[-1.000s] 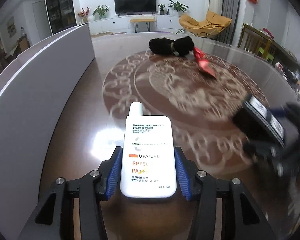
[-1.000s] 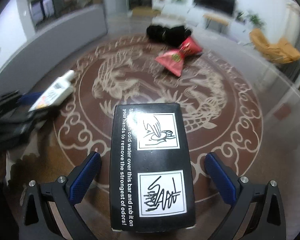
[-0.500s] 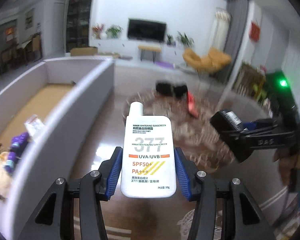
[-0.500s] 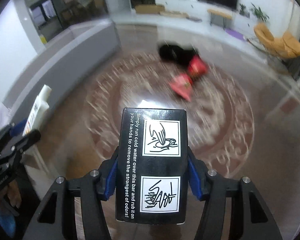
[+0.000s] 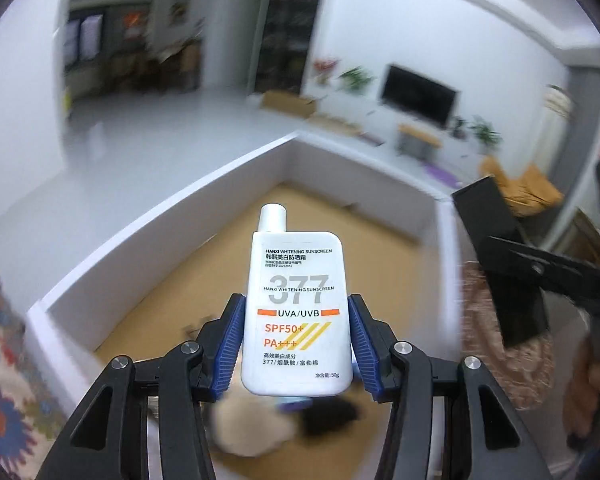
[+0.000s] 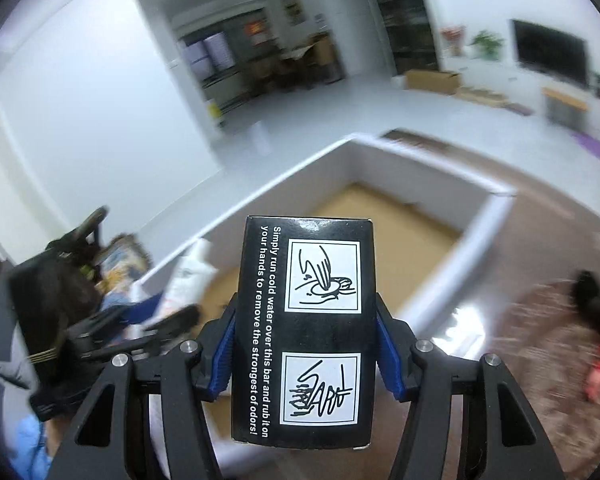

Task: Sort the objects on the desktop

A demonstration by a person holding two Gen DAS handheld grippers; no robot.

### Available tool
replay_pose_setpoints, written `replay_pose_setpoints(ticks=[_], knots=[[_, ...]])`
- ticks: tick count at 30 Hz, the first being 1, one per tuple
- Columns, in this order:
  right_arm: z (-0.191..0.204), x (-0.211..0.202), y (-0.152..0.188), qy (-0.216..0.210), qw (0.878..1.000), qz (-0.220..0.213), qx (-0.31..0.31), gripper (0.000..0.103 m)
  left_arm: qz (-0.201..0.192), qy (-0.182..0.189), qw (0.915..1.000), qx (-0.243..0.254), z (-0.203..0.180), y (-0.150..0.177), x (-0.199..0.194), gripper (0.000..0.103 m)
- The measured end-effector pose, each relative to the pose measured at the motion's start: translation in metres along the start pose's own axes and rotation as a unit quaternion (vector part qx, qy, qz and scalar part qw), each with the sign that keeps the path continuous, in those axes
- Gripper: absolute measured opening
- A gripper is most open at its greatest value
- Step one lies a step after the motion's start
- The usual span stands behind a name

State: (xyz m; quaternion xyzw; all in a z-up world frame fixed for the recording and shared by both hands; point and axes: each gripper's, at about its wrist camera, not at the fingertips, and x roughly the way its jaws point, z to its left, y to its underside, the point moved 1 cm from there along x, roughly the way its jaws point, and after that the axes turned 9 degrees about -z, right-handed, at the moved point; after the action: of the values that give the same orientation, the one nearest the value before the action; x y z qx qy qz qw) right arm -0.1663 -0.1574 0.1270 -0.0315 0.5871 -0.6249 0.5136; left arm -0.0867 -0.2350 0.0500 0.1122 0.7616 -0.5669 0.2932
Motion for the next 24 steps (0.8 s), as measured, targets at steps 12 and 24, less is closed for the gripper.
replay_pose_setpoints(ticks=[12,24], knots=[[0.043,0.077,0.037,0.016,0.998,0.041,-0.034,0.081,0.040,-0.072,0.9965,0.006,0.016,0.031,0.020,0.072],[-0.119,-0.100,0.153,0.273,0.961,-0.032,-0.030,0.103,-0.053,0.146,0.9836,0.091,-0.174,0.071,-0.072,0.095]])
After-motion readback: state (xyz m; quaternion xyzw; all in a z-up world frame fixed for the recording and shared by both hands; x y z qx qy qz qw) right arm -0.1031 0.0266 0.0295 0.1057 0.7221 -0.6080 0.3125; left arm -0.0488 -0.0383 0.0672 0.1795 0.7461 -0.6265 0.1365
